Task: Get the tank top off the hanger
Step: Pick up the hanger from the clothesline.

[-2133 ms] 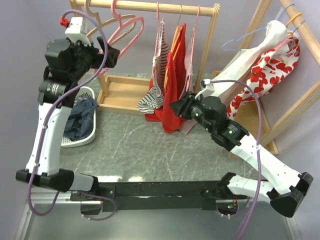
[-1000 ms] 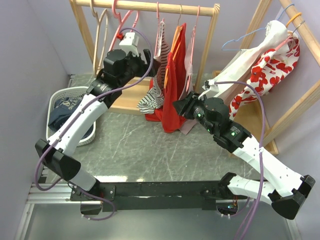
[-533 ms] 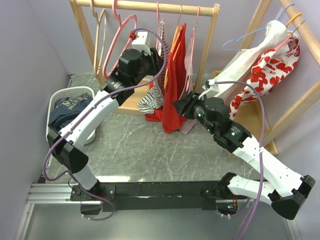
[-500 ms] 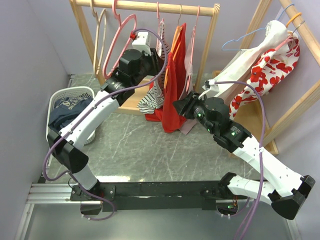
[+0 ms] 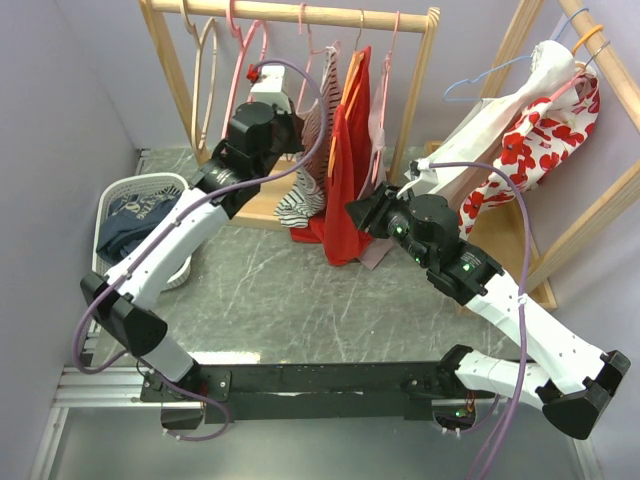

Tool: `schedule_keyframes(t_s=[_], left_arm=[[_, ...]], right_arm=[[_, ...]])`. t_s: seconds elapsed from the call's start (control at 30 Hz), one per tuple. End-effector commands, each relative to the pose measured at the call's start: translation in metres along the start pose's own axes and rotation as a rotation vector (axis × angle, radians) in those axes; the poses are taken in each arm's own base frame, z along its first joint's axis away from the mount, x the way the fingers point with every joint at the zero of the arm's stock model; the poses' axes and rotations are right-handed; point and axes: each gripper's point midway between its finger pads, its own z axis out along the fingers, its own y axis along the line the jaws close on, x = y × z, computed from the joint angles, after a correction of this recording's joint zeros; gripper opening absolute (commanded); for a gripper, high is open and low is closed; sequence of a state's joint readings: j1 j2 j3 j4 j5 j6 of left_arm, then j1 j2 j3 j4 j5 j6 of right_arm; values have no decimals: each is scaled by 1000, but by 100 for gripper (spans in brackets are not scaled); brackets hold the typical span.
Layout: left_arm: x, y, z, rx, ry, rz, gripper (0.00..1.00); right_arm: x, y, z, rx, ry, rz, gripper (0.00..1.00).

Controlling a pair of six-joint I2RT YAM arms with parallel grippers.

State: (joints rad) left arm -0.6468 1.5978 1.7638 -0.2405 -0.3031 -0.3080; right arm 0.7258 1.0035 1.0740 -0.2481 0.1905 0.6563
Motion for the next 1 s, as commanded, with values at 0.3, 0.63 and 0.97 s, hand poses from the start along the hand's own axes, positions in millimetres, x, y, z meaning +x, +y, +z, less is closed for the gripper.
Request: schedule_keyframes(t_s=[0.3,0.63,0.97], left_arm=[[-74,20,-76,-55,-43,106,1],[-102,11,-33,-37,-78,129,1],[-79,32,17,-9,-1,81,1]], right_arm=[[-27,7,-14,-21,-84,-6,52],[-23,11,-12,-42,-66,5,52],[-26,1,-20,-8,-90,-3,53]])
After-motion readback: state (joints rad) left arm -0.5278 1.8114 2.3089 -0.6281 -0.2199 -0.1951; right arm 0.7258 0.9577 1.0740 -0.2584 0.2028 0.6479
